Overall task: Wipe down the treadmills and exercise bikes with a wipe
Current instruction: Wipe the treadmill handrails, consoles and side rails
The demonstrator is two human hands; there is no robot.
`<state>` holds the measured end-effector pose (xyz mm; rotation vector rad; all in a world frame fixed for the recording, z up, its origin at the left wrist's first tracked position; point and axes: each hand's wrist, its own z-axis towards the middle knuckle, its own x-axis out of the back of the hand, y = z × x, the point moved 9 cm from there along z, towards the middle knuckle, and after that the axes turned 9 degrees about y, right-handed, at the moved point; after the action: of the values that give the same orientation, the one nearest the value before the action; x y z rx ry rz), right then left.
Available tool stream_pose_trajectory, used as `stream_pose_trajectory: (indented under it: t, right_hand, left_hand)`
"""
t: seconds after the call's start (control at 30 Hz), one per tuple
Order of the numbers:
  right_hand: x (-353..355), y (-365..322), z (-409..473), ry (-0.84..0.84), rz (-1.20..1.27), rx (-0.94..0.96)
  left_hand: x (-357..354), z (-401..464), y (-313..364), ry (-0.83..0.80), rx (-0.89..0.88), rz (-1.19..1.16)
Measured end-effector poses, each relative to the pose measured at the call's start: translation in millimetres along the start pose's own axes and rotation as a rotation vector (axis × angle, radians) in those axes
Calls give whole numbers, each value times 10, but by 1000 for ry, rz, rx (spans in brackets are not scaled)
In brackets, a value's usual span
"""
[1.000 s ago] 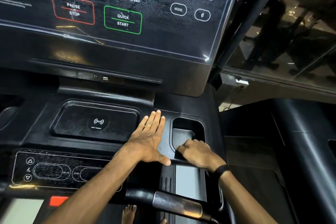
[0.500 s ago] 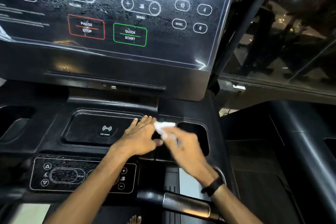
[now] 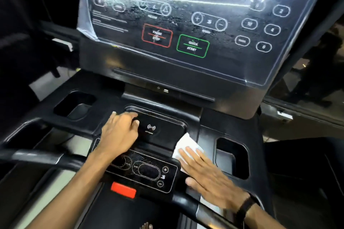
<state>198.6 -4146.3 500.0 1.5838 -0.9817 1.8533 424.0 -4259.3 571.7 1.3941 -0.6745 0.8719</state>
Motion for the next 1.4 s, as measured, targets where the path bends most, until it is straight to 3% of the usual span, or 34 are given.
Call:
stream_pose_trajectory:
  t: [0.27, 0.47, 0.63, 0.93, 1.1, 1.23, 1.4]
  right_hand:
    - [33, 72, 434, -62, 24, 150]
    - [4, -121, 941, -229, -31, 273]
    - [-187, -314, 1613, -276, -30, 378]
    - [-470, -828, 2836, -174, -82, 346]
    - [-273, -335, 1958, -220, -35, 309]
    - [-54, 206, 1209, -216, -272, 253]
    - [-178, -13, 1734, -203, -185, 217]
  left_hand:
    - [370, -167, -363, 225, 125, -46]
    - [659, -40, -942, 311, 271, -86]
    - [709, 197, -1329, 348, 290, -148]
    - [653, 697, -1449, 356, 82, -223]
    - [324, 996, -1251, 323, -94, -131]
    - [4, 1077, -1114, 298, -195, 42]
    - [-73, 1140, -1070, 298, -228, 276]
